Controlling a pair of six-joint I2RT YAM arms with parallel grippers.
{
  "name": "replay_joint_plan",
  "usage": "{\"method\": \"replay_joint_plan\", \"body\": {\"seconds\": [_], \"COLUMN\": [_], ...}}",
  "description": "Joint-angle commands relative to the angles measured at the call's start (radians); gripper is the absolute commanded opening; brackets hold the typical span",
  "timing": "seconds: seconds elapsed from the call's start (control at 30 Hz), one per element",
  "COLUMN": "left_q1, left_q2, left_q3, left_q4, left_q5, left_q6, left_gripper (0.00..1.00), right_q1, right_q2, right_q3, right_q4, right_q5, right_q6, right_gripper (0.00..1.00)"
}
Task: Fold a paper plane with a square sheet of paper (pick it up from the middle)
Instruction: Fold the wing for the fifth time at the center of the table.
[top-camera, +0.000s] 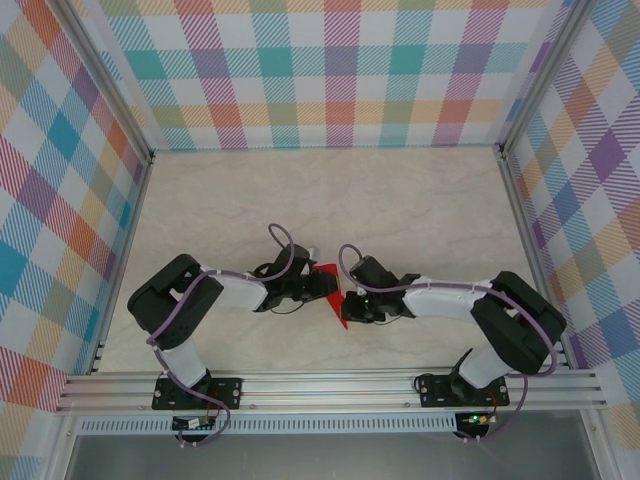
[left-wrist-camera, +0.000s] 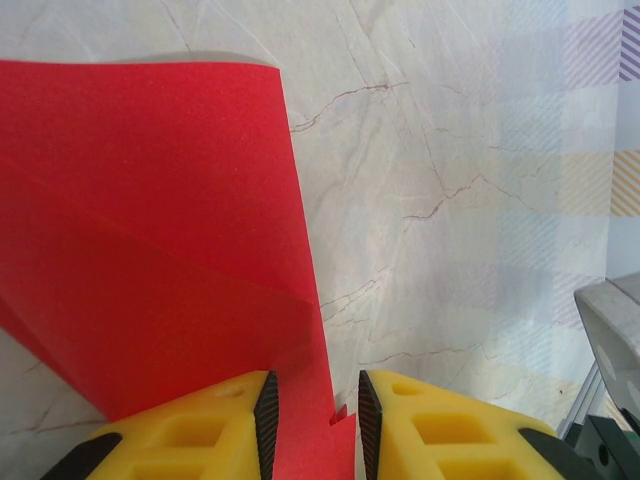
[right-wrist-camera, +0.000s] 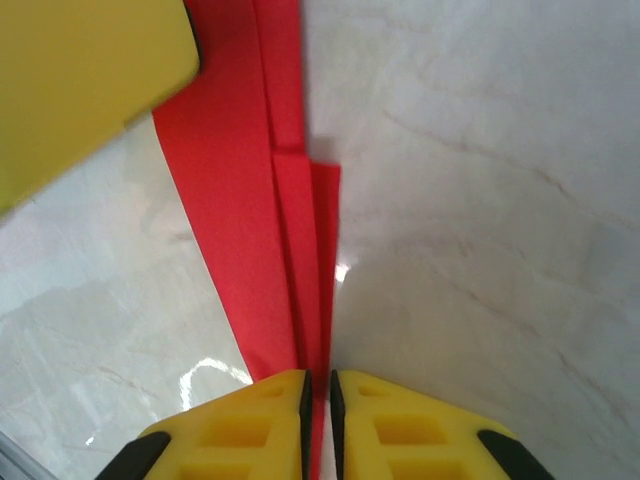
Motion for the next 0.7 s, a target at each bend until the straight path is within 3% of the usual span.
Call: {"method": "replay_joint_plan", "body": {"seconds": [0.0, 0.17, 0.3, 0.5, 0.67], "left_q1": [-0.014, -0.013, -0.013, -0.013, -0.014], "left_q2": [0.081, 0.083, 0.083, 0.090, 0.091], "left_q3": [0.001, 0.003, 0.004, 0.006, 0.009], "left_q4": [-0.032, -0.036, -0.035, -0.034, -0.035], "left_q5": [0.000, 0.003, 0.003, 0.009, 0.011], "left_q6": [0.018, 0.018, 0.019, 0.020, 0.022], "left_gripper": [0.30, 0.30, 0.30, 0.30, 0.30], "right_q1": [0.012, 0.008, -0.015, -0.052, -0.060], "right_q2": [-0.080, -0.181, -0.220, -0.135, -0.022], "right_q3": [-0.010, -0.032, -0.087, -0.106, -0.077], "right_q4": [-0.119, -0.077, 0.075, 0.280, 0.326], "right_q5": [0.019, 0.027, -0.060, -0.232, -0.284], "right_q6": [-0.019, 0.005, 0.039, 0.087, 0.092], "right_gripper": [0.17, 0.16, 0.16, 0.14, 0.14]}}
